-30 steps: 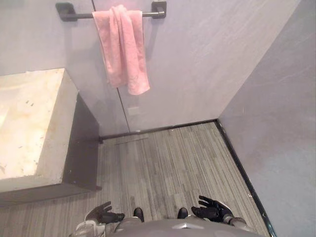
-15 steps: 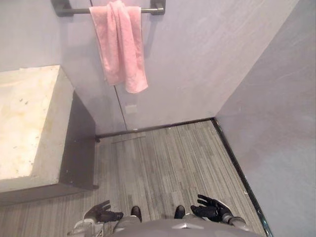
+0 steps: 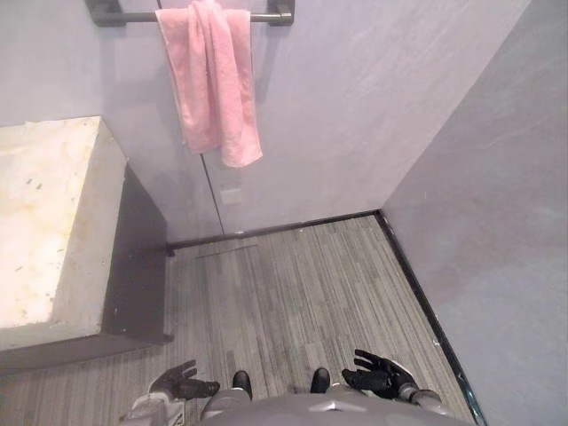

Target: Organize the bathroom.

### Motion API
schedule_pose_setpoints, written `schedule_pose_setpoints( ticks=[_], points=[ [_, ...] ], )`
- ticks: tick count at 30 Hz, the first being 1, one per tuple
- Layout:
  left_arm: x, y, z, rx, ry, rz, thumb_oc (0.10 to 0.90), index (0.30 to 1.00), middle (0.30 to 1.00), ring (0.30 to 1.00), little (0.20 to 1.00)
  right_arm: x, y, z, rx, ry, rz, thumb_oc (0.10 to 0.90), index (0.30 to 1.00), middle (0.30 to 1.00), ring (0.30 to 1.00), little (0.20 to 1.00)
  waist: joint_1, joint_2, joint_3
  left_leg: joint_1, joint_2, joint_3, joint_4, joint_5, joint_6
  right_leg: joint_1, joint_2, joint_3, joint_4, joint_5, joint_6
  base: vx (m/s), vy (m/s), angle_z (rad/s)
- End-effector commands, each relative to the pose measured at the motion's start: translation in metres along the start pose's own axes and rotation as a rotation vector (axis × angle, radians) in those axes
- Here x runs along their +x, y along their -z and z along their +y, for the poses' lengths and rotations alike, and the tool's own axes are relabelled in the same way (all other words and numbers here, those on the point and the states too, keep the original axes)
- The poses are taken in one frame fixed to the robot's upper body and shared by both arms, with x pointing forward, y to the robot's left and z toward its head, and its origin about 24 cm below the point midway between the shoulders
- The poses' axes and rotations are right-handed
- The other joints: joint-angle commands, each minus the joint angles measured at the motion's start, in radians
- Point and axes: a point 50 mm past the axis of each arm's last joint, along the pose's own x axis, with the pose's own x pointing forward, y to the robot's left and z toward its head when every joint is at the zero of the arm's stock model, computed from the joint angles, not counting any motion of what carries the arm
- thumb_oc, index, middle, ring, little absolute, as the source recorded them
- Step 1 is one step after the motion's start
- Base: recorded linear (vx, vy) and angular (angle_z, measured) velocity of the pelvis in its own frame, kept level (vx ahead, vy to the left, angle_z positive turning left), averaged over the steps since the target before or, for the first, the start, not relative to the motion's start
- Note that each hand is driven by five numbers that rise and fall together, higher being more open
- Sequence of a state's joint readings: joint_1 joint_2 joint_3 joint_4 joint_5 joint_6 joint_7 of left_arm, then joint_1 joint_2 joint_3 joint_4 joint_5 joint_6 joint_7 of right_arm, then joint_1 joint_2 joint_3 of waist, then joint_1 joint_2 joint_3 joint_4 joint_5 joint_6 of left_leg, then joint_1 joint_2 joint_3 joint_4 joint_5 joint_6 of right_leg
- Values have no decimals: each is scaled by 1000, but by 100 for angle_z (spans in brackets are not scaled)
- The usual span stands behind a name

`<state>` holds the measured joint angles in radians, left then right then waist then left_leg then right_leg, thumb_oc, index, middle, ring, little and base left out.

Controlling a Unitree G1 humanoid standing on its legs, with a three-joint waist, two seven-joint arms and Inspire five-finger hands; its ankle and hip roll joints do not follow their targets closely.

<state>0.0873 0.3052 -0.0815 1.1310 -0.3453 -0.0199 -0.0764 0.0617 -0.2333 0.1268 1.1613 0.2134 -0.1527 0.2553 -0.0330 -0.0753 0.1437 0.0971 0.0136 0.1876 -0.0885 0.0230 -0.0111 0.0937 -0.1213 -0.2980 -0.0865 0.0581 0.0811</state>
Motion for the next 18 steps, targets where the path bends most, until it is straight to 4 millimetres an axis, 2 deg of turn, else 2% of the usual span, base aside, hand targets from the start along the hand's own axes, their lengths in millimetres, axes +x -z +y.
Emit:
schedule_pose_setpoints(
  ticks=[1, 18],
  points=[
    [4, 8, -21, 30, 38, 49, 800, 900, 900, 900, 900, -2, -6, -15, -36, 23, 1, 800, 900, 900, 900, 900, -9, 77, -21, 11, 20, -31, 51, -100, -42, -4, 25, -15, 91, -131, 81, 0, 0, 0],
    [3, 12, -23, 28, 47, 61, 800, 900, 900, 900, 900, -5, 0, -19, -23, 36, 9, 800, 900, 900, 900, 900, -7, 82, -17, 6, 24, -37, 47, -91, -51, -1, 26, -20, 85, -130, 76, 0, 0, 0]
  ],
)
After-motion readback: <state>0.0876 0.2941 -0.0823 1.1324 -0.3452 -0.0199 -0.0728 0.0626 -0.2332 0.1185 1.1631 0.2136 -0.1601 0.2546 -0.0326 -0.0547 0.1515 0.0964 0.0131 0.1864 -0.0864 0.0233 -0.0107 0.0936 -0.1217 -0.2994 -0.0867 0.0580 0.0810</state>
